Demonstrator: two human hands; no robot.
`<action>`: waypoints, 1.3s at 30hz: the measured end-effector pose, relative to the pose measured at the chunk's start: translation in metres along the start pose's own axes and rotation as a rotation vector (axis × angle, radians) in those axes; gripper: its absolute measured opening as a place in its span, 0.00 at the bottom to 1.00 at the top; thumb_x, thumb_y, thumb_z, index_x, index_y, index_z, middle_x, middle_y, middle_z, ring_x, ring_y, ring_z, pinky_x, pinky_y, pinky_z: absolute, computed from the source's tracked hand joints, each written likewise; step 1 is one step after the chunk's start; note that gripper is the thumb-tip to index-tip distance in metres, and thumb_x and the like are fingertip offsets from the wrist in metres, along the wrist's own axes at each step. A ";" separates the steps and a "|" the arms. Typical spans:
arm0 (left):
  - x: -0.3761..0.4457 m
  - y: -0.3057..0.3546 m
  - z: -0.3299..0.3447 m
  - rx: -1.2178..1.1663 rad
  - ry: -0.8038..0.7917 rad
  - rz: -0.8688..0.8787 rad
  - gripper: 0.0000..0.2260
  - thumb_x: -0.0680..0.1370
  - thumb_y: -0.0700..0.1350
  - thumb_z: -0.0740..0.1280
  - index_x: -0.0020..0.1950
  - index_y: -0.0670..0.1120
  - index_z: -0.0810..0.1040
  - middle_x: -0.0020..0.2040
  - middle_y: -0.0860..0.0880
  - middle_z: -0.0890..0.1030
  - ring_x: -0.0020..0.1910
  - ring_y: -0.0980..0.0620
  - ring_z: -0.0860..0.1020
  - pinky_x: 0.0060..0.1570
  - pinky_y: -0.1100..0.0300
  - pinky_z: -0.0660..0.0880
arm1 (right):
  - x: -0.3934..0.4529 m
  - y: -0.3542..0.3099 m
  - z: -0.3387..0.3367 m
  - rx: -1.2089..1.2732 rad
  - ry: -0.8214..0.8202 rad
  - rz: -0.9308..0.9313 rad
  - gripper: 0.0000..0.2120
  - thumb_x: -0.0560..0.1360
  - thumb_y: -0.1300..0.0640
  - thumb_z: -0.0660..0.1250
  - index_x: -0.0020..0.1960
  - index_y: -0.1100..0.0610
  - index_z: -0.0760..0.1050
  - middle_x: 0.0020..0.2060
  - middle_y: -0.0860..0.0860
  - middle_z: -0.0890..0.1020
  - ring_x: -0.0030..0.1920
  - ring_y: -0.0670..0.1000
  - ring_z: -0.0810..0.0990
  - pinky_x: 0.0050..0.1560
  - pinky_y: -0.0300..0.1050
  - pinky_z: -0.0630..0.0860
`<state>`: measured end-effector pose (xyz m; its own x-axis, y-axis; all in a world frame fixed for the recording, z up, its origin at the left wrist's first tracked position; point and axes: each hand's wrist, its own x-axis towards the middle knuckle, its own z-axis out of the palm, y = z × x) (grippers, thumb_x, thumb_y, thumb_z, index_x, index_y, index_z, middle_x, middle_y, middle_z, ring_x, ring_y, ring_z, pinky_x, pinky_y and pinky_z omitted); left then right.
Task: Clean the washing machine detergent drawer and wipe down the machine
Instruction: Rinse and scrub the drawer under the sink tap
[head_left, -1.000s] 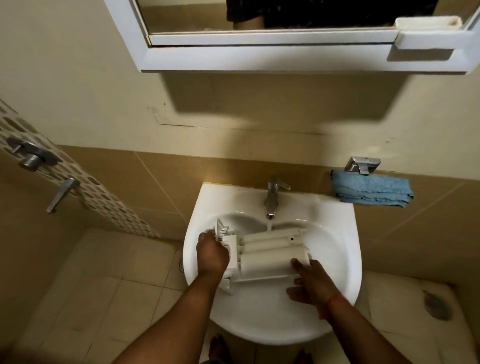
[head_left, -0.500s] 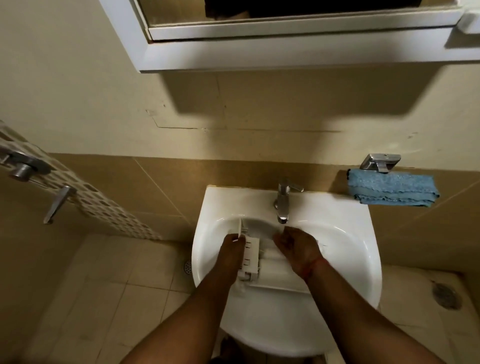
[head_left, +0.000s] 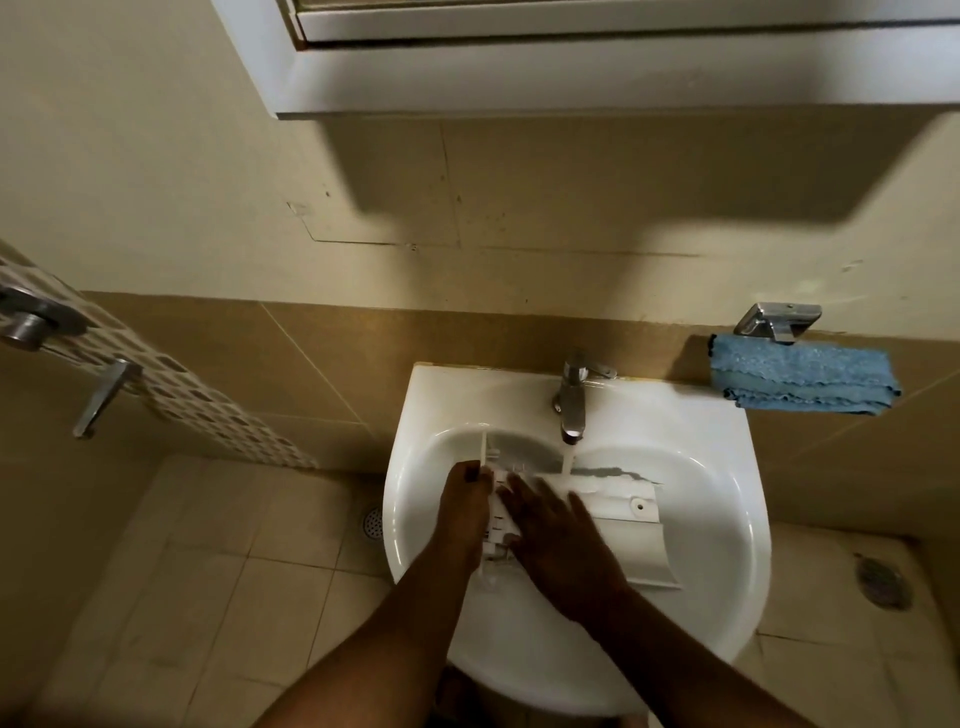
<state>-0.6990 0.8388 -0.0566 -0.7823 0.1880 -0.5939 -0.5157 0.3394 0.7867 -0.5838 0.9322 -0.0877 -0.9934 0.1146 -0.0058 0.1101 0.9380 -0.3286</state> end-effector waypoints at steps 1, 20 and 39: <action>-0.001 0.000 0.000 -0.001 0.003 0.011 0.07 0.83 0.47 0.58 0.60 0.51 0.73 0.50 0.48 0.80 0.47 0.49 0.79 0.42 0.55 0.77 | -0.001 0.015 -0.003 -0.018 -0.032 0.077 0.32 0.79 0.37 0.47 0.79 0.49 0.53 0.78 0.50 0.54 0.77 0.52 0.56 0.74 0.59 0.57; -0.010 -0.003 0.004 0.059 0.059 0.138 0.11 0.84 0.48 0.55 0.65 0.53 0.70 0.51 0.49 0.81 0.46 0.50 0.81 0.40 0.59 0.78 | 0.011 0.064 -0.020 -0.137 0.057 0.356 0.11 0.70 0.58 0.63 0.51 0.56 0.78 0.49 0.57 0.79 0.46 0.61 0.78 0.45 0.53 0.76; -0.011 -0.003 0.002 0.041 0.085 0.131 0.12 0.85 0.48 0.55 0.66 0.53 0.70 0.55 0.49 0.80 0.49 0.52 0.80 0.40 0.63 0.75 | 0.052 0.061 -0.043 0.039 -0.387 0.200 0.24 0.80 0.42 0.57 0.74 0.47 0.64 0.69 0.53 0.72 0.68 0.57 0.71 0.68 0.51 0.67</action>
<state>-0.6885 0.8379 -0.0530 -0.8696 0.1549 -0.4688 -0.3940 0.3547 0.8479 -0.6276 1.0092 -0.0670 -0.8921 0.1551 -0.4243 0.3080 0.8959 -0.3201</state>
